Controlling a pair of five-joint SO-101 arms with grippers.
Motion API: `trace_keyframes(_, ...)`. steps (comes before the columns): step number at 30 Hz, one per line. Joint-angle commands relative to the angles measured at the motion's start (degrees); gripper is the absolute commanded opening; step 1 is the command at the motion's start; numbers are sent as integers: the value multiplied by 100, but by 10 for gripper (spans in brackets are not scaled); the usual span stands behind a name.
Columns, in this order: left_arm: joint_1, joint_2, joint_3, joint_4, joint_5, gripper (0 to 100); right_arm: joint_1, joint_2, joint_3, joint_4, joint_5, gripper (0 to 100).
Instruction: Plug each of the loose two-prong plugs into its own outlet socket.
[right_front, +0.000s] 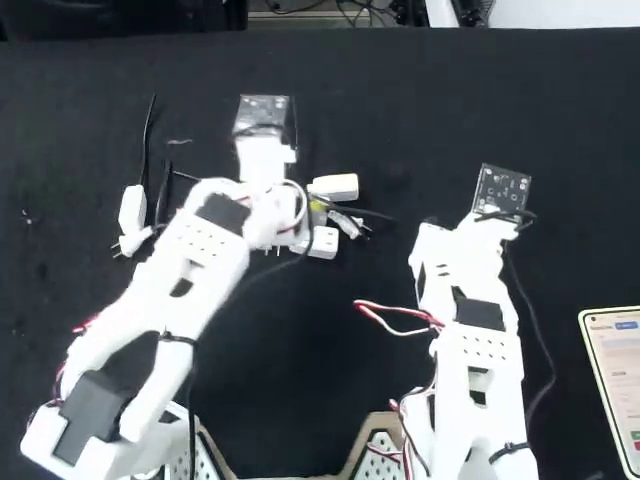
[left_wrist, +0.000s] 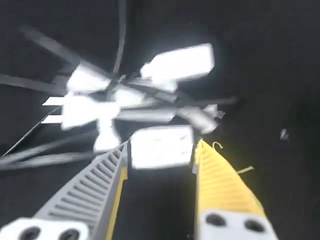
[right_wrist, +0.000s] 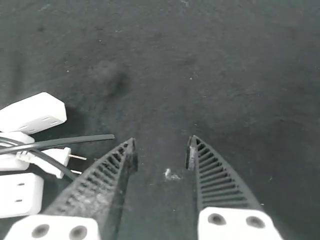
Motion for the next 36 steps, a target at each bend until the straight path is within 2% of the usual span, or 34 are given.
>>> trace_keyframes(1, 365, 158, 541, -1837, 149, 214, 211, -154, -110, -158, -35, 167)
trace_keyframes(4, 514, 492, 910, -3086, 141, 210, 343, -154, -145, -158, -44, 167)
trace_keyframes(6, 541, 835, 936, -3569, 149, 209, 466, -154, -154, -158, -176, 167)
trace_keyframes(10, 488, 1749, 382, -3701, 255, 209, 835, -154, -259, -114, -580, 167)
trace_keyframes(16, 488, 2919, -585, -3692, 387, 209, 923, -154, -268, -114, -615, 167)
trace_keyframes(19, 479, 3130, -734, -3209, 237, 209, 923, -154, -268, -114, -615, 167)
trace_keyframes(26, 242, 2848, -945, -949, -633, 209, 905, -154, -268, -114, -615, 167)
trace_keyframes(31, -549, 2585, -804, -255, -1354, 208, 774, -154, -251, -114, -580, 167)
trace_keyframes(36, -963, 1776, -189, 62, -2198, 181, 774, -154, -251, -114, -571, 167)
